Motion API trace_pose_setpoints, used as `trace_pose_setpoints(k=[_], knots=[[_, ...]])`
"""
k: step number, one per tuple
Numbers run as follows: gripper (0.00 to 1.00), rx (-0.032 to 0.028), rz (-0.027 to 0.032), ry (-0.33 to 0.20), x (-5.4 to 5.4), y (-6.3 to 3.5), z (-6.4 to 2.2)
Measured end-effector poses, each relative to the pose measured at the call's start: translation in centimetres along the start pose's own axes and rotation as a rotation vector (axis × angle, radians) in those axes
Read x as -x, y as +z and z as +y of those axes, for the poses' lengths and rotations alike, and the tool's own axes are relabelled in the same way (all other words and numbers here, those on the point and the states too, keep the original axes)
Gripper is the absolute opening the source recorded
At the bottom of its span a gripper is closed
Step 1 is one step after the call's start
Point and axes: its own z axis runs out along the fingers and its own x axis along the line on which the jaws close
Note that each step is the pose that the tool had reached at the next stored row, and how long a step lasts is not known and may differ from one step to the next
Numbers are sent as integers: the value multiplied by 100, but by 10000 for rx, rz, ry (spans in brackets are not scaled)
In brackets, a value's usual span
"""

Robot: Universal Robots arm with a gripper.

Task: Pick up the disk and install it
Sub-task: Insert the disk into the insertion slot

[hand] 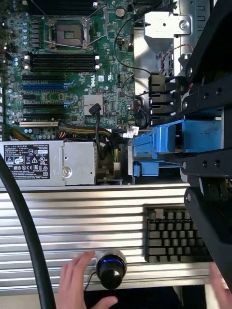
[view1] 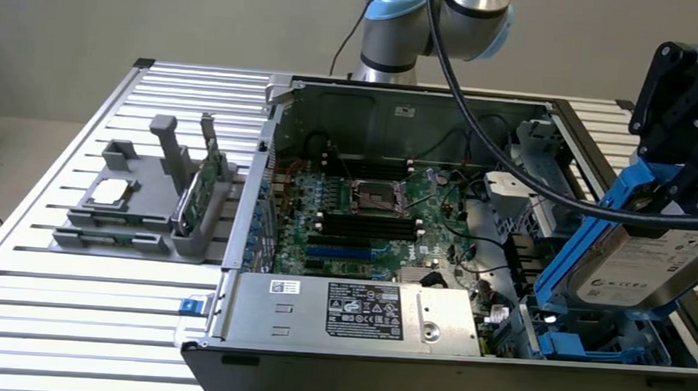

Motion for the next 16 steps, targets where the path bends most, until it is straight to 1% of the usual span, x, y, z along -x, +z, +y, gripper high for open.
trace_pose_setpoints(k=[11, 16], knots=[[33, 0, 0, 0, -1, 3, -2], [33, 0, 0, -9, -3, 45, -7]])
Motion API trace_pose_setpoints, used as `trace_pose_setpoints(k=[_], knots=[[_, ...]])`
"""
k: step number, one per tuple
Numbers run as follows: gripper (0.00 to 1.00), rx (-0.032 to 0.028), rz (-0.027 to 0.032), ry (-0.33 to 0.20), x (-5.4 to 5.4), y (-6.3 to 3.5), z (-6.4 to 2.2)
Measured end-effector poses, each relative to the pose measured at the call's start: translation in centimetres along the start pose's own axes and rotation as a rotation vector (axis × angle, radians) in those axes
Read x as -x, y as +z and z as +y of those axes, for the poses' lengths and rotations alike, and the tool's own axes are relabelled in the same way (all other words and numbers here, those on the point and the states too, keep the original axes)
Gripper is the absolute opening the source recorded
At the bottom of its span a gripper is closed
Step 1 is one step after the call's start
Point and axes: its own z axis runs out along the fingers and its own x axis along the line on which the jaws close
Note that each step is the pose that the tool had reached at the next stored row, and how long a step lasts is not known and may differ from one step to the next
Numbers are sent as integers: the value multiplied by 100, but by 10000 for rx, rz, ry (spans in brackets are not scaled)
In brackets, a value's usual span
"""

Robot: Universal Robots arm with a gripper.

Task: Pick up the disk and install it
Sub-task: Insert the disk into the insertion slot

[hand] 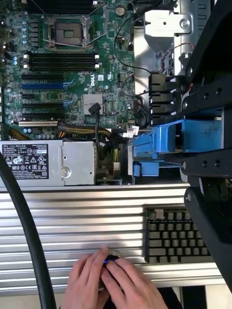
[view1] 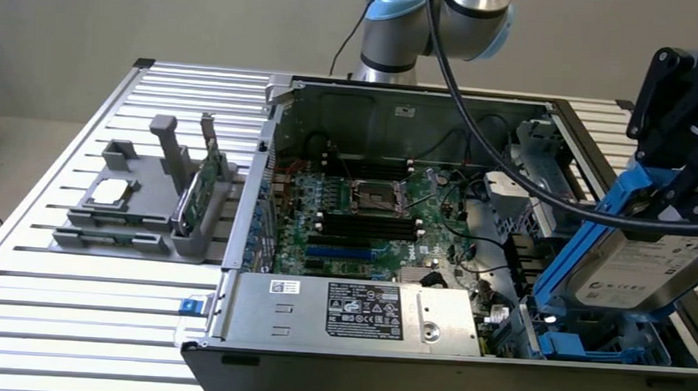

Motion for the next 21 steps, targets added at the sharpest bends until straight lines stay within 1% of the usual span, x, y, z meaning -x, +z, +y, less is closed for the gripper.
trace_pose_setpoints(k=[2, 12, 21], knots=[[33, 0, -1, -5, -2, 18, -2], [33, 0, 2, -13, -10, 30, -7], [33, 6, 1, -17, -14, 49, -30]])
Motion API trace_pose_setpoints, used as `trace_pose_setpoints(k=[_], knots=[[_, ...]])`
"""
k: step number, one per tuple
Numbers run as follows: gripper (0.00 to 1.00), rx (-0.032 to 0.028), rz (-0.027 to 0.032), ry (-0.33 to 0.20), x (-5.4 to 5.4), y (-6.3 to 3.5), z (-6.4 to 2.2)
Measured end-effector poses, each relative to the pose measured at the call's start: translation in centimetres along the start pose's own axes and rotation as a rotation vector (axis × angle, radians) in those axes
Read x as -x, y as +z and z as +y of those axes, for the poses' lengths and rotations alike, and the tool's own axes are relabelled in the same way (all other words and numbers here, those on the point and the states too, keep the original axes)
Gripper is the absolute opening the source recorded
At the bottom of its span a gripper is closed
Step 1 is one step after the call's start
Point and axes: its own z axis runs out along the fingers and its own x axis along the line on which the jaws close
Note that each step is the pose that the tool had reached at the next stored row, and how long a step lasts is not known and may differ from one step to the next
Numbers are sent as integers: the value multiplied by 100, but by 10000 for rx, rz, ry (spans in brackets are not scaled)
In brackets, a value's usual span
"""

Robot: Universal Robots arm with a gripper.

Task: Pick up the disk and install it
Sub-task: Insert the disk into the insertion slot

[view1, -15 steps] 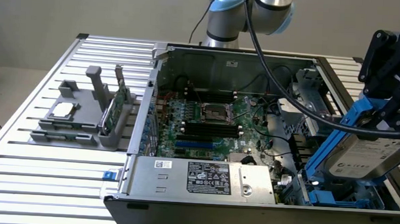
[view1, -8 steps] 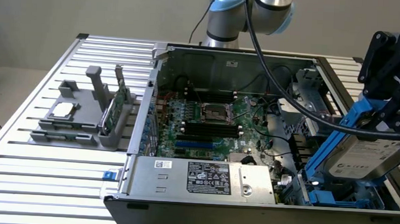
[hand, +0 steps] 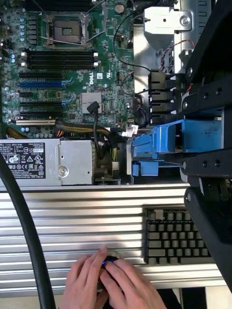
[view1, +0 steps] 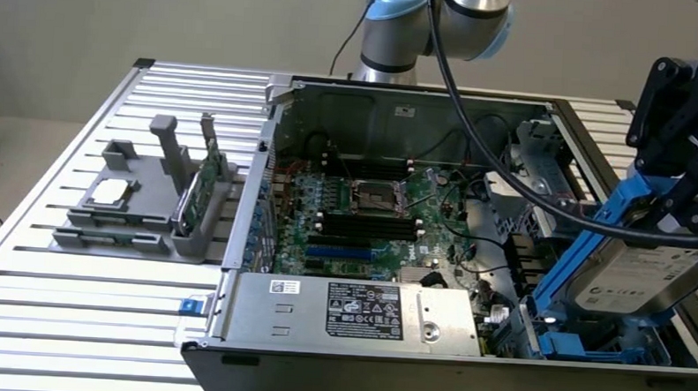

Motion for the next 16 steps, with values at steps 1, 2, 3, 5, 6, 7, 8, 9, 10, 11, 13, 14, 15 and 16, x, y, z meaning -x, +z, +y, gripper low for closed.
trace_pose_setpoints(k=[1, 2, 3, 5, 6, 7, 8, 9, 10, 11, 13, 14, 15, 16], knots=[[33, 4, 0, -2, -1, 3, -1], [33, 6, 0, -3, -3, 7, -2], [33, 9, -1, -4, -4, 12, -2], [33, 12, 3, -9, -5, 21, -4], [33, 14, 1, -13, -6, 27, -5], [33, 16, 2, -16, -6, 31, -6], [33, 17, 2, -20, -6, 36, -7], [33, 18, 3, -23, -6, 41, -7], [33, 18, 3, -26, -6, 47, -8], [33, 19, 2, -30, -6, 53, -9], [33, 19, 3, -42, -6, 64, -10], [33, 19, 3, -48, -6, 70, -11], [33, 19, 4, -54, -6, 75, -12], [33, 19, 4, -60, -6, 82, -13]])
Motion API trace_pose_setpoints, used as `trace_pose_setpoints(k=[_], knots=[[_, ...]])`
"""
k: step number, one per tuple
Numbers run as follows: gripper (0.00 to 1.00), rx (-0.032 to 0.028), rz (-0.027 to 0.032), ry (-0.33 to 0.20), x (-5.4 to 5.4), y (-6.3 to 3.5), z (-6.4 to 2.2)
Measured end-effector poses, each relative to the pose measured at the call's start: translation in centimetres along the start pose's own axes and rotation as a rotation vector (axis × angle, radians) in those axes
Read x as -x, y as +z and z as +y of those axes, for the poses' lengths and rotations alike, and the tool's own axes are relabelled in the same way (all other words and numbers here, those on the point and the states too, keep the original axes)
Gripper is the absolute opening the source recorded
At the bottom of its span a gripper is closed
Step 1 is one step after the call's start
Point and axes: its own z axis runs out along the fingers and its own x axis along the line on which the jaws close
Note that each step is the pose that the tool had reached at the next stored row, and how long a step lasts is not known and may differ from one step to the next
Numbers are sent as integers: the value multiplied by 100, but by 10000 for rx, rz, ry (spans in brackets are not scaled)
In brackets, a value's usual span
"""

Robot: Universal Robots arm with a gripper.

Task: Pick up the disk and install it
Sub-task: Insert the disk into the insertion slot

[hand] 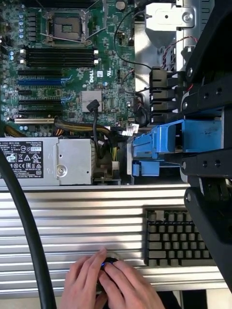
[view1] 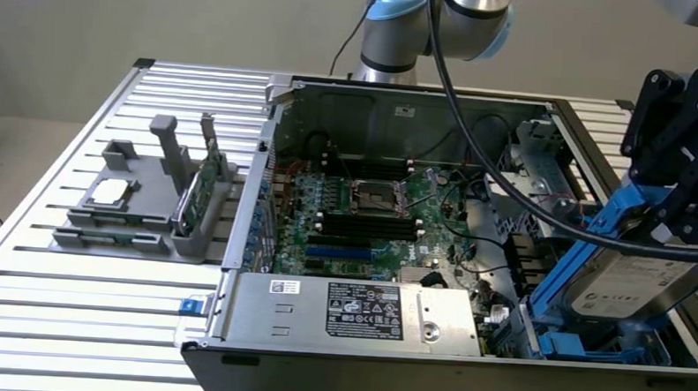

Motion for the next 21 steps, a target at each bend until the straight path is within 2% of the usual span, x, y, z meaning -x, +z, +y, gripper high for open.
trace_pose_setpoints(k=[21], knots=[[33, 5, 7, -91, 3, 148, -15]])
